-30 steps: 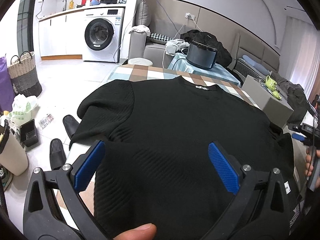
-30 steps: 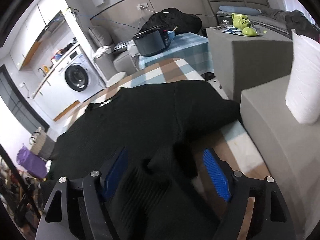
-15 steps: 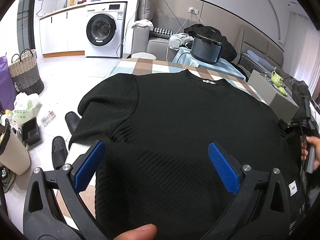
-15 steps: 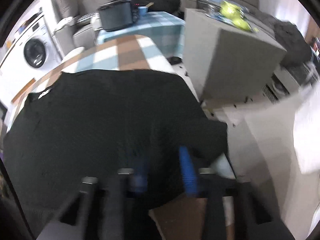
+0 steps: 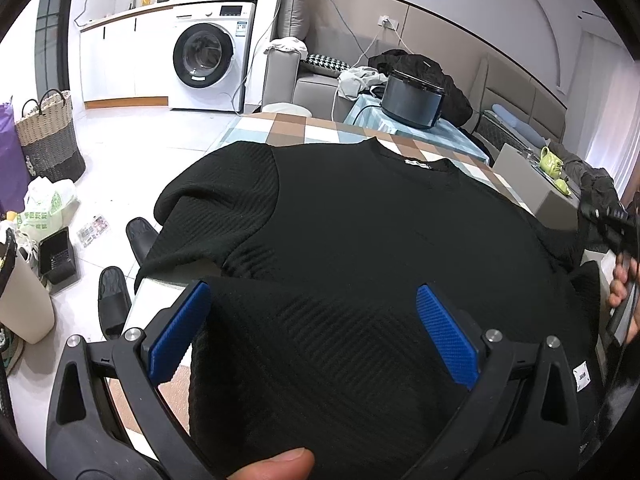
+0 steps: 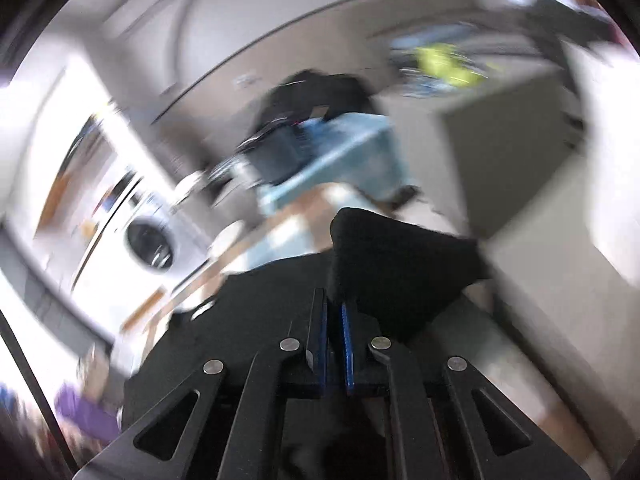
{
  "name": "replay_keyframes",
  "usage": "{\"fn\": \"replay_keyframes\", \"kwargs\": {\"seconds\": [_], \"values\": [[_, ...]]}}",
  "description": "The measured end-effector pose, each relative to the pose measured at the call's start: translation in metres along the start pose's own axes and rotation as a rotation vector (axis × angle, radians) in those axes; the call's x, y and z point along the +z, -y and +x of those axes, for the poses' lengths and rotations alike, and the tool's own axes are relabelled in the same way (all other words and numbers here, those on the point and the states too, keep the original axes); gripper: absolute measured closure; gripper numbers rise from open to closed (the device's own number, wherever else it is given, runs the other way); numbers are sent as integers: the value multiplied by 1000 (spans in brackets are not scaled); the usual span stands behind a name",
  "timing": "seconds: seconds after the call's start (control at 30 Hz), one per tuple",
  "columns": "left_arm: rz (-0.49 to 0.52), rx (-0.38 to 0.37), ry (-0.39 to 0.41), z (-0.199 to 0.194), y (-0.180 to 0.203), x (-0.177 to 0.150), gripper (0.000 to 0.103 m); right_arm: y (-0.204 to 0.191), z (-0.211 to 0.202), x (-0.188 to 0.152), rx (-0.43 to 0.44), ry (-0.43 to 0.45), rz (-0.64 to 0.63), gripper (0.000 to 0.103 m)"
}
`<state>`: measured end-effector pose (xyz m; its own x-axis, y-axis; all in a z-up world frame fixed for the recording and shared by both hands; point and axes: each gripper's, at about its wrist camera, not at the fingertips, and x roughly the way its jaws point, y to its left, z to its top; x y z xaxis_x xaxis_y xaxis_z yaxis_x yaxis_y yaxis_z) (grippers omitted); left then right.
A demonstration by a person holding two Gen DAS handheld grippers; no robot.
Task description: Fold small clothes
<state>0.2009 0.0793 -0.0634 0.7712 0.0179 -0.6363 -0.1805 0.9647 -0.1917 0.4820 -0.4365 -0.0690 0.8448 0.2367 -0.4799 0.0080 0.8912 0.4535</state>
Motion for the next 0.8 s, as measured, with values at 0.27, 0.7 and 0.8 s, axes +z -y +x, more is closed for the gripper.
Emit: {"fn": "replay_keyframes", "kwargs": {"seconds": [0.27, 0.7, 0.8], "values": [[9, 5, 2, -11, 0, -5, 1, -83, 50, -44, 139, -337, -366, 89], [-96, 54, 9, -25, -36, 6, 1, -42, 64, -68, -31, -501, -256, 63], [-189, 88, -4, -26, -65, 11, 1, -36, 44, -63, -15, -453, -210, 62]]}}
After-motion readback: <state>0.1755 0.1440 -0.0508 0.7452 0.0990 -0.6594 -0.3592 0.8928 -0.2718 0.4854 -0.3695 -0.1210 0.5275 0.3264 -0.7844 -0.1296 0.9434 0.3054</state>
